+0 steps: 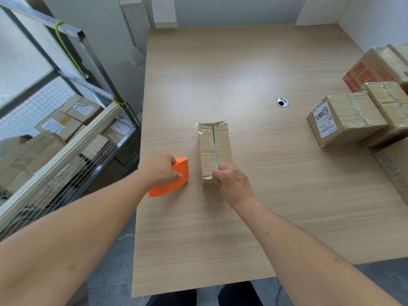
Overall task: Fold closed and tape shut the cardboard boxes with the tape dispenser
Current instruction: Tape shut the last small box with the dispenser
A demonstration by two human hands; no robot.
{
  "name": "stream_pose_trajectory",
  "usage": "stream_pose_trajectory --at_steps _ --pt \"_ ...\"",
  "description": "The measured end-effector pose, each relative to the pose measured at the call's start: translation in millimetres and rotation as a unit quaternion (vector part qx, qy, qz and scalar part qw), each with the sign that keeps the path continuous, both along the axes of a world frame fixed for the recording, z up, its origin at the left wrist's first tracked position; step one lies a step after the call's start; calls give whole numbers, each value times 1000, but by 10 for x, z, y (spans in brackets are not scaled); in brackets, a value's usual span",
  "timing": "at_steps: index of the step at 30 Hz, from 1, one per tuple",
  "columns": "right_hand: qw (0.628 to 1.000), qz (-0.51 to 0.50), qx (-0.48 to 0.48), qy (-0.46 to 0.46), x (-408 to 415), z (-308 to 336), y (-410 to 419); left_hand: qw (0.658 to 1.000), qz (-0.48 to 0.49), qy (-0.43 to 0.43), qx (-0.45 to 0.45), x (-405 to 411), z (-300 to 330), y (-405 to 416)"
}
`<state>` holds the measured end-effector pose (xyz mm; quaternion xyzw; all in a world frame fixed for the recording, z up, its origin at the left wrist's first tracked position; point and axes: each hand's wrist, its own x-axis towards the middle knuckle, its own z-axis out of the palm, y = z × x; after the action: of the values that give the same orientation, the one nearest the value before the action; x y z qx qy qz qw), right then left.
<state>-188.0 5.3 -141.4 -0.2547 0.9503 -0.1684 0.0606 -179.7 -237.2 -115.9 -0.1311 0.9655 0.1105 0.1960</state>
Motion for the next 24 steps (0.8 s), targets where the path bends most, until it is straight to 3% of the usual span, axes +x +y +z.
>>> stream_pose_trajectory --at_steps 3,7,12,24 --pt "1000 -6 -5 6 -7 -12 6 998 22 12 49 -25 -85 -210" --pt "1000 -3 5 5 0 -8 8 997 -29 35 70 32 -142 -231" --pt "1000 -2 5 10 -6 4 8 994 -77 68 41 160 -216 -180" --pt "1000 -13 12 18 72 -8 21 994 -25 101 29 554 -464 -76"
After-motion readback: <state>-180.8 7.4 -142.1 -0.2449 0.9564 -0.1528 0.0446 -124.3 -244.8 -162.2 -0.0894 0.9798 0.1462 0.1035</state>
